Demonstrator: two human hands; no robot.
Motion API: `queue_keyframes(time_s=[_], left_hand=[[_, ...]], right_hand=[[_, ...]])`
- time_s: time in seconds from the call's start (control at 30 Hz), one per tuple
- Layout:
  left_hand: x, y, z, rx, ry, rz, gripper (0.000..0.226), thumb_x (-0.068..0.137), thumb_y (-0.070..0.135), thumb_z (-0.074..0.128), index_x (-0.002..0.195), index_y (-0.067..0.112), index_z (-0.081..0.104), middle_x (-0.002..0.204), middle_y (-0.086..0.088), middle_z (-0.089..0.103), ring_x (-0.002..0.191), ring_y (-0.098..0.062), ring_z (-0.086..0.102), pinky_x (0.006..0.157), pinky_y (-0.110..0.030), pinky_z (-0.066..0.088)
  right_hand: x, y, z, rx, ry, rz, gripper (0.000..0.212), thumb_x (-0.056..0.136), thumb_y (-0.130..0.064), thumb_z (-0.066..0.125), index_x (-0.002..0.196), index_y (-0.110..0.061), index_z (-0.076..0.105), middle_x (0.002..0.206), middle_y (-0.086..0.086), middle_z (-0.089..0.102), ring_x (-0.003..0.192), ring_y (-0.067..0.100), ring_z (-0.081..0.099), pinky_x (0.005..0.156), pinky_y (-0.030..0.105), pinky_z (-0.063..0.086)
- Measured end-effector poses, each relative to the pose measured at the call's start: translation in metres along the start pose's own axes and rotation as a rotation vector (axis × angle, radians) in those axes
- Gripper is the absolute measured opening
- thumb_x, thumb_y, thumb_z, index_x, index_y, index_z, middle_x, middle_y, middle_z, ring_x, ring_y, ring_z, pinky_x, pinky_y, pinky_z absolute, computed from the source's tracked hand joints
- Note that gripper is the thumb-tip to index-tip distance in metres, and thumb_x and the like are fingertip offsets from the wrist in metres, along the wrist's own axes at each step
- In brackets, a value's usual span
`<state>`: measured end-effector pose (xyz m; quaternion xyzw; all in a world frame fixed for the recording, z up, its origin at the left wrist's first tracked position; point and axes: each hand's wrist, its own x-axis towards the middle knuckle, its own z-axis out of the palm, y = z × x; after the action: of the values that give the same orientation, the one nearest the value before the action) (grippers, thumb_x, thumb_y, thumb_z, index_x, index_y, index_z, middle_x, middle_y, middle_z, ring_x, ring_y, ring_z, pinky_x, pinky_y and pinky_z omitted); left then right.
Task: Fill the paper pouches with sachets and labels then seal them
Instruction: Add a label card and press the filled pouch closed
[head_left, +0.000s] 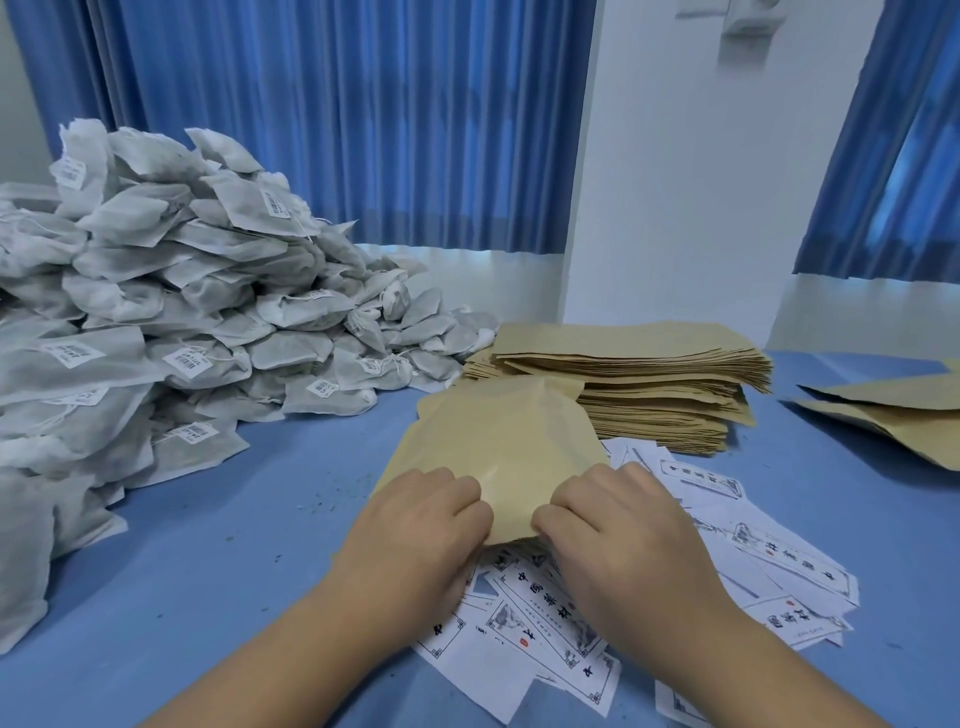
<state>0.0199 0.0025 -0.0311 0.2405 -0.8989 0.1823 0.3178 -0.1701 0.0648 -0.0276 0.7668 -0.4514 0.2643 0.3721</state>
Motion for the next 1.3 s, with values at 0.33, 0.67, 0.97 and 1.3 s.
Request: queue_keyframes(time_s=[0.33, 0.67, 0.97, 1.3], left_hand=[[0.002, 0.007, 0.0, -0.015, 0.037, 0.005, 0.02, 0.076, 0.018, 0.045, 0.061, 0.012, 0.057, 0.062, -0.001, 0.05, 0.053, -0.022, 0.046, 0.046, -0.03, 0.037], [0.002, 0.007, 0.002, -0.05, 0.039, -0.003, 0.02, 0.08, 0.02, 0.048, 0.066, 0.011, 0.058, 0.066, -0.002, 0.051, 0.055, -0.023, 0.046, 0.047, -0.03, 0.036], [-0.003, -0.002, 0.003, -0.072, 0.16, -0.115, 0.026, 0.086, 0.021, 0.048, 0.071, 0.006, 0.062, 0.071, -0.005, 0.054, 0.06, -0.022, 0.047, 0.042, -0.031, 0.039], [-0.015, -0.015, -0.007, -0.459, 0.092, -0.346, 0.042, 0.092, 0.046, 0.041, 0.109, 0.02, 0.069, 0.107, 0.011, 0.058, 0.102, -0.004, 0.055, 0.088, -0.02, 0.039]], right_hand=[[0.003, -0.002, 0.0, 0.066, 0.025, -0.022, 0.014, 0.067, 0.0, 0.07, 0.065, -0.013, 0.067, 0.065, 0.0, 0.057, 0.061, 0.024, 0.052, 0.055, 0.032, 0.038], [0.005, -0.005, -0.003, 0.216, -0.004, 0.02, 0.019, 0.087, -0.026, 0.063, 0.073, -0.018, 0.073, 0.07, -0.007, 0.061, 0.073, 0.019, 0.057, 0.065, 0.035, 0.044], [0.017, 0.005, -0.019, 1.601, -0.278, 1.425, 0.055, 0.072, -0.066, 0.061, 0.109, -0.026, 0.063, 0.11, -0.004, 0.069, 0.094, 0.021, 0.071, 0.086, 0.042, 0.056], [0.011, -0.003, -0.025, 1.696, -0.207, 1.12, 0.068, 0.079, 0.018, 0.04, 0.116, -0.035, 0.062, 0.106, 0.007, 0.07, 0.088, 0.026, 0.065, 0.074, 0.037, 0.046]])
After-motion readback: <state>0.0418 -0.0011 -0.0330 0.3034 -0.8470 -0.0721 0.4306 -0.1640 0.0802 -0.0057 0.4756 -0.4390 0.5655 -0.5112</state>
